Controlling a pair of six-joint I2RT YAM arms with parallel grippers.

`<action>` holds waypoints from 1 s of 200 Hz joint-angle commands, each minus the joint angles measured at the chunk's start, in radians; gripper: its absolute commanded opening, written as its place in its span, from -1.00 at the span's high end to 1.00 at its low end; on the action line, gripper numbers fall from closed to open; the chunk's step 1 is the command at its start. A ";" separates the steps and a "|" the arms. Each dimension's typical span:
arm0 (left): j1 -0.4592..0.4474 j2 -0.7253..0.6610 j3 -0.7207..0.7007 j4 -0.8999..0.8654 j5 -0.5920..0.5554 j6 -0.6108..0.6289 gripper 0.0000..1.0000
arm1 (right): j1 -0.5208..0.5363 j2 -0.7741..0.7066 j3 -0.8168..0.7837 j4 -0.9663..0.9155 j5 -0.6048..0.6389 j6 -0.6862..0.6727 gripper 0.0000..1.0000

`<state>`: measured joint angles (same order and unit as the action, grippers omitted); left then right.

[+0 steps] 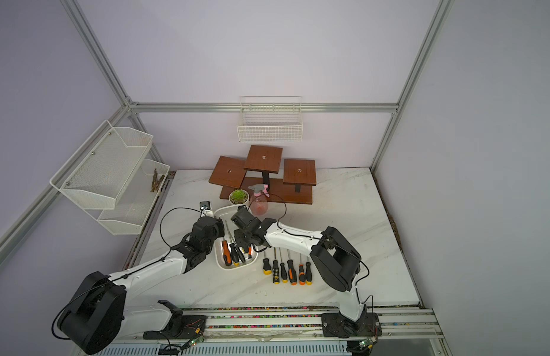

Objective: Take out the screwdriver from the storage box
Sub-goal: Pick up the screwdriver from the storage box, then place the screwdriver at the center of the board.

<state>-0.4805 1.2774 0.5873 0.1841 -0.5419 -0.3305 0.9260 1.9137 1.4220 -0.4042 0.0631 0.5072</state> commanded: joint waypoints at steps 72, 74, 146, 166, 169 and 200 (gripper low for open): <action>-0.007 -0.002 0.046 0.010 0.007 0.017 1.00 | 0.002 -0.199 -0.074 -0.033 0.002 0.001 1.00; -0.008 -0.002 0.046 0.010 0.007 0.017 1.00 | 0.003 -0.205 -0.077 -0.037 0.004 0.000 1.00; -0.008 -0.004 0.045 0.009 0.005 0.015 1.00 | 0.002 -0.467 -0.263 -0.170 0.115 0.030 1.00; -0.009 -0.006 0.043 0.010 0.005 0.014 1.00 | 0.000 -0.526 -0.316 -0.214 0.160 0.049 1.00; -0.009 -0.006 0.043 0.010 0.003 0.014 1.00 | 0.001 -0.535 -0.324 -0.219 0.165 0.050 1.00; -0.009 -0.007 0.043 0.012 0.004 0.014 1.00 | -0.004 -0.615 -0.406 -0.280 0.234 0.078 1.00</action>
<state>-0.4808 1.2774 0.5873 0.1837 -0.5354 -0.3302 0.9260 1.3575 1.0698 -0.6025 0.2081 0.5468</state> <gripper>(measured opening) 0.088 0.188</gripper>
